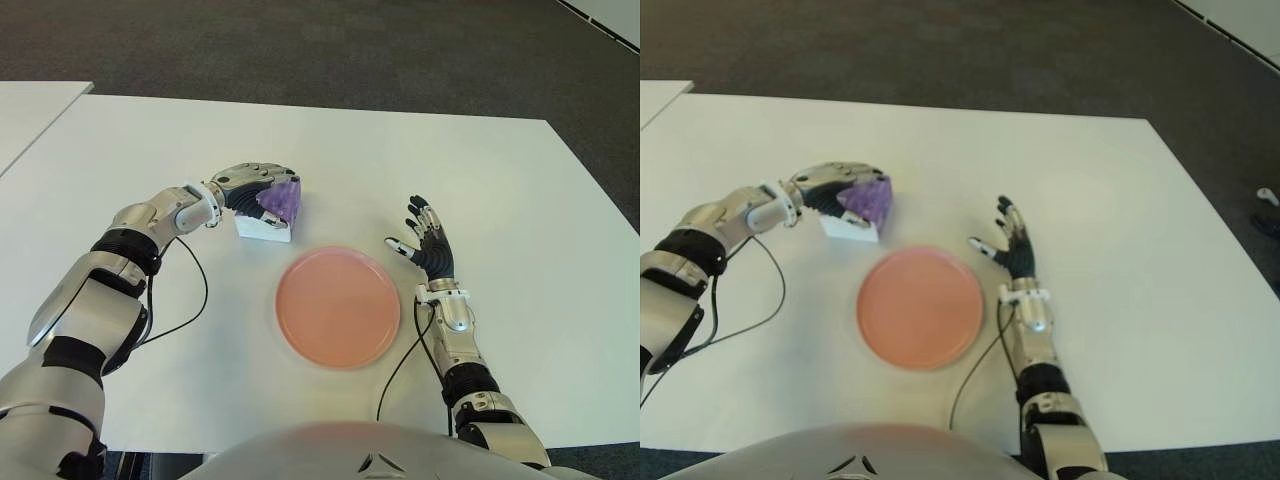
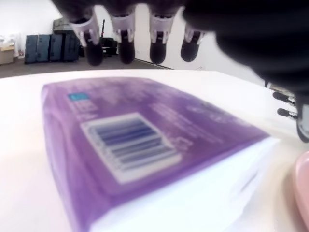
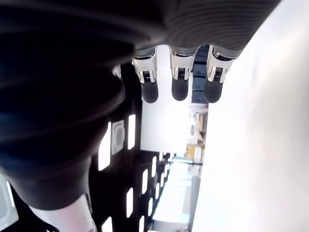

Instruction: Put the tissue paper into the plate.

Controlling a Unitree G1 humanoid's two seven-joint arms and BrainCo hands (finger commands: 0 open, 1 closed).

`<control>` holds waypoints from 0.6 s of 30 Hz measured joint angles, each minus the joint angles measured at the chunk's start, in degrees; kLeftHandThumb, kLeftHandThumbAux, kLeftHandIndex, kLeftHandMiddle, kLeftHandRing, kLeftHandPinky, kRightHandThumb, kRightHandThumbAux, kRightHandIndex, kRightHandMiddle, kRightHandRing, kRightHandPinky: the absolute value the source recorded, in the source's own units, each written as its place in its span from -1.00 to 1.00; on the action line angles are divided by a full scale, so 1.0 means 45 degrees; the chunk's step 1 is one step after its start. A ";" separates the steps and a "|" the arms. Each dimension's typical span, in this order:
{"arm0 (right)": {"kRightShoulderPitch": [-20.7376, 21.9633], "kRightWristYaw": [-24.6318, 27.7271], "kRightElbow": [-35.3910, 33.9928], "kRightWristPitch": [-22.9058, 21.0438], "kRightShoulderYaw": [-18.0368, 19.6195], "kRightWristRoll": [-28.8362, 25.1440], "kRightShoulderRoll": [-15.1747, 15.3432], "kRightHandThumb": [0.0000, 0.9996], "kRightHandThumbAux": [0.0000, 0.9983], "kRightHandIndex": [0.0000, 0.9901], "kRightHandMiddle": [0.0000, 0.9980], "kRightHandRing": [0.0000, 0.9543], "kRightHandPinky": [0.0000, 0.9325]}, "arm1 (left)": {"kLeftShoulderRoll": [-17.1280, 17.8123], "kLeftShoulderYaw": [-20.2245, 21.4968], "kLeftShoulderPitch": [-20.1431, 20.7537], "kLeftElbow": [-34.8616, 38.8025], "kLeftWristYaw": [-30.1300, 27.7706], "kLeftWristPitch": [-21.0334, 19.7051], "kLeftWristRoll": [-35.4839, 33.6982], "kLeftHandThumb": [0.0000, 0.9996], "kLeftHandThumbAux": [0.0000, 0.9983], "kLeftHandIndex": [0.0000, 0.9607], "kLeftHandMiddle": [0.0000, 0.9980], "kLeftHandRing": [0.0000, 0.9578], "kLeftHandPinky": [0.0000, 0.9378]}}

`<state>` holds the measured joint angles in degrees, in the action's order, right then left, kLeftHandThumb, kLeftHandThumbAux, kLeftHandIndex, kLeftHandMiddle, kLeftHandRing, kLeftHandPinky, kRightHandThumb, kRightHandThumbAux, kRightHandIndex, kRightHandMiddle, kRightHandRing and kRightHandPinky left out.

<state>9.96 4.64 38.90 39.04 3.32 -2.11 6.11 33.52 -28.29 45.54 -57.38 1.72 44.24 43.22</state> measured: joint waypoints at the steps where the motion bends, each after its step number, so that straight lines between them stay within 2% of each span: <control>1: 0.0004 -0.0003 0.0000 0.0001 0.0001 -0.0004 -0.0002 -1.00 0.67 -1.00 -1.00 -1.00 -1.00 | -0.0025 -0.0011 0.0022 -0.0021 -0.0048 0.0001 -0.0001 -0.73 -0.33 -1.00 -1.00 -1.00 -1.00; 12: 0.0047 -0.0040 0.0070 0.0034 -0.0002 0.0011 0.0011 -1.00 0.68 -1.00 -1.00 -1.00 -1.00 | -0.0159 -0.0103 0.0051 -0.0100 -0.0405 0.0014 -0.0018 -0.75 -0.32 -1.00 -1.00 -1.00 -1.00; 18: 0.0160 -0.0009 0.0283 0.0384 -0.0058 0.0036 0.0057 -1.00 0.68 -1.00 -1.00 -1.00 -1.00 | -0.0157 -0.0395 0.0058 -0.0173 -0.0288 0.0003 0.0063 -0.75 -0.32 -1.00 -1.00 -1.00 -1.00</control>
<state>10.68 4.60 40.17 40.77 3.06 -1.95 6.36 32.81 -30.07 45.80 -58.16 0.42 44.25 43.50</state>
